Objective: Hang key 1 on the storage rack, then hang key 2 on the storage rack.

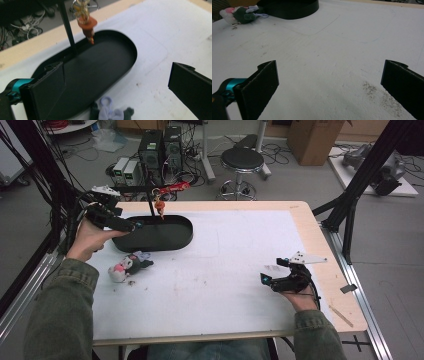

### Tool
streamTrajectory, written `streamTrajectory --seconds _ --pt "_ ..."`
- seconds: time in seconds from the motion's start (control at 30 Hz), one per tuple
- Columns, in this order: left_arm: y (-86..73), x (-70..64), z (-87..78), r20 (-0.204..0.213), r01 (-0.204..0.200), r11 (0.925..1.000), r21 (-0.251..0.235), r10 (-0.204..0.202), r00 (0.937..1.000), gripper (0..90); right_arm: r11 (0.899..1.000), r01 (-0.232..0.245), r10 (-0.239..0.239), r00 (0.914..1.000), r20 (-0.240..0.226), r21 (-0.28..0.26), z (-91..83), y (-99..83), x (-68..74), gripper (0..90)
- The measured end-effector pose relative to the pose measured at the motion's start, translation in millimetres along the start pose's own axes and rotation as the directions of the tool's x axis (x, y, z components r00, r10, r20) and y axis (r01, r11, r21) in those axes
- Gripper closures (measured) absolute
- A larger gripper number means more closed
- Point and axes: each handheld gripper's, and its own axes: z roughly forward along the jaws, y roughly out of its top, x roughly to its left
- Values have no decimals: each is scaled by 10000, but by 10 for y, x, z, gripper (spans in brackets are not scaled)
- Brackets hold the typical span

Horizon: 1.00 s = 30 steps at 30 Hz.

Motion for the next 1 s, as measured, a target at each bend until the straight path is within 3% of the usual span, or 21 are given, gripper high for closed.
streamTrajectory --seconds 0.17,0.67,0.8,1.0 --pt "-139 18 86 57 -188 9979 626 185 9998 17 10000 -11 11 10000 35 7 -3 -1 5 5" --pt "-521 30 219 127 -391 9901 1348 378 9992 17 10000 36 -36 9999 102 0 -12 -1 3 6" --pt "-607 42 243 349 -323 9902 1361 278 9990 17 10000 19 -20 9999 100 37 -7 -2 7 5" --pt "-775 84 320 481 -183 9827 1841 96 9988 17 9999 52 -54 9999 141 118 -7 -4 7 5"
